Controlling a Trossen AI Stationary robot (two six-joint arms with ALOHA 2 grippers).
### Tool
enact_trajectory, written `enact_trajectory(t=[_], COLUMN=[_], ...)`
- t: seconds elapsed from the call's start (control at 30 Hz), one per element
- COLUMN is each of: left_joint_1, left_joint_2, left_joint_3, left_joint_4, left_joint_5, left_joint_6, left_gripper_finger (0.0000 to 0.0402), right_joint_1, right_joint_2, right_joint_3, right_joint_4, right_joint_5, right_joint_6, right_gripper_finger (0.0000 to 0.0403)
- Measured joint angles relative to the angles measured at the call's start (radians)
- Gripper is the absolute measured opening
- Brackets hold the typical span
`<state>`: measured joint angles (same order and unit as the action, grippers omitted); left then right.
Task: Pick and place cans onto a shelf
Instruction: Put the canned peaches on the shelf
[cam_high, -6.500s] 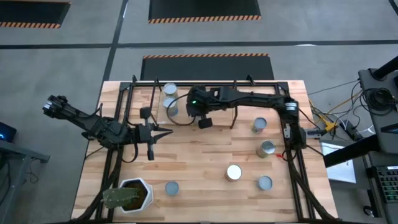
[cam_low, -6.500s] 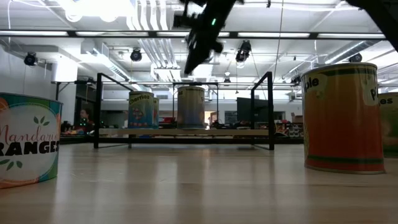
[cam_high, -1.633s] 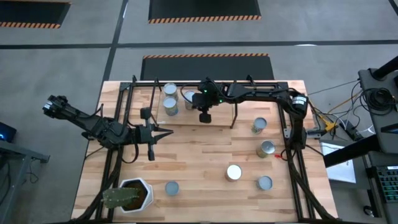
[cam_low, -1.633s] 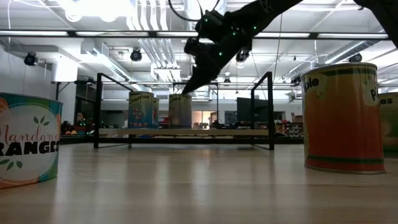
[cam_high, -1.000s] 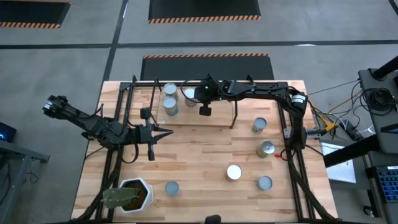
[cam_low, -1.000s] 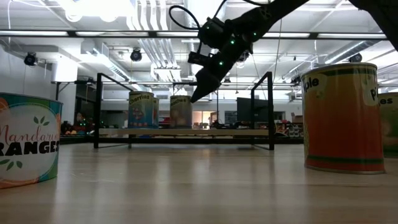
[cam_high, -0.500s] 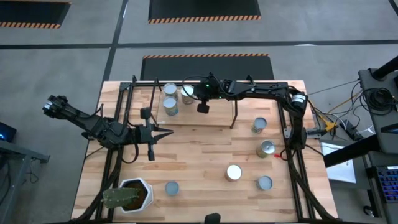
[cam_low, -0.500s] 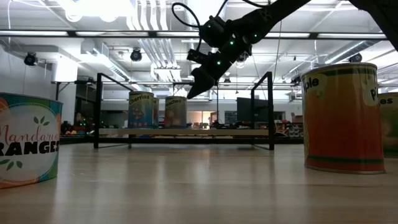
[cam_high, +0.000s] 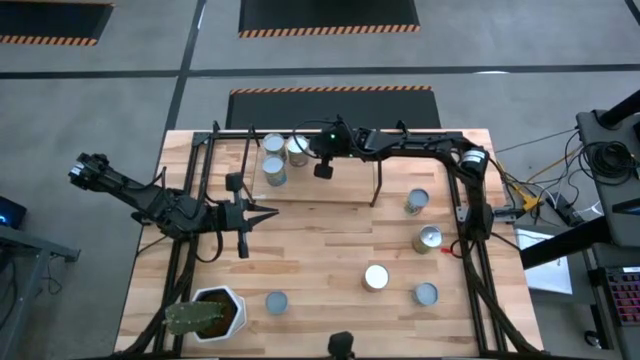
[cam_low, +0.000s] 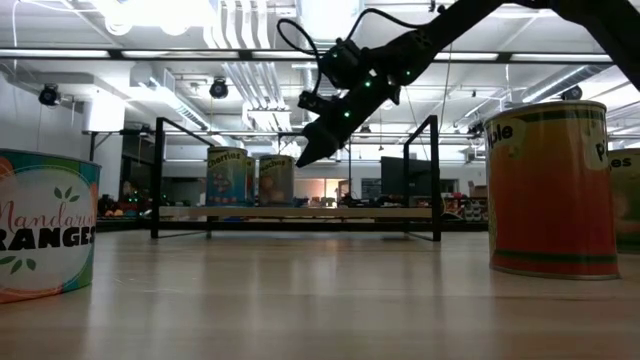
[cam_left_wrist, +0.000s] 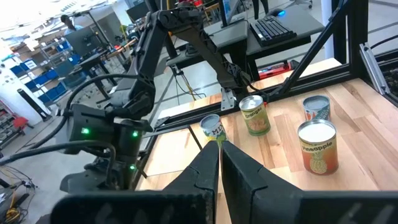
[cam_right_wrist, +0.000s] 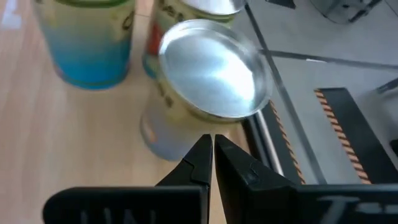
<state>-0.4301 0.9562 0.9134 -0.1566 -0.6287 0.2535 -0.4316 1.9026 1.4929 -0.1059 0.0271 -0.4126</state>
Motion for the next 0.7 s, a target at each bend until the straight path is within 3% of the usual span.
enact_trajectory(t=[0.27,0.47,0.7], left_joint_1=[0.000,0.000,0.000], left_joint_2=[0.000,0.000,0.000], left_joint_3=[0.000,0.000,0.000], left_joint_4=[0.000,0.000,0.000], left_joint_5=[0.000,0.000,0.000], left_joint_6=[0.000,0.000,0.000], left_gripper_finger=[0.0000,0.0000,0.0000], right_joint_1=[0.000,0.015,0.037], right_joint_2=[-0.004,-0.005,0.015], right_joint_3=[0.000,-0.005,-0.039], right_joint_4=[-0.026,-0.060,0.102], right_joint_5=[-0.018,-0.209,-0.226], right_joint_6=[0.031,0.085,0.128], right_gripper_finger=[0.0009,0.0009,0.0009])
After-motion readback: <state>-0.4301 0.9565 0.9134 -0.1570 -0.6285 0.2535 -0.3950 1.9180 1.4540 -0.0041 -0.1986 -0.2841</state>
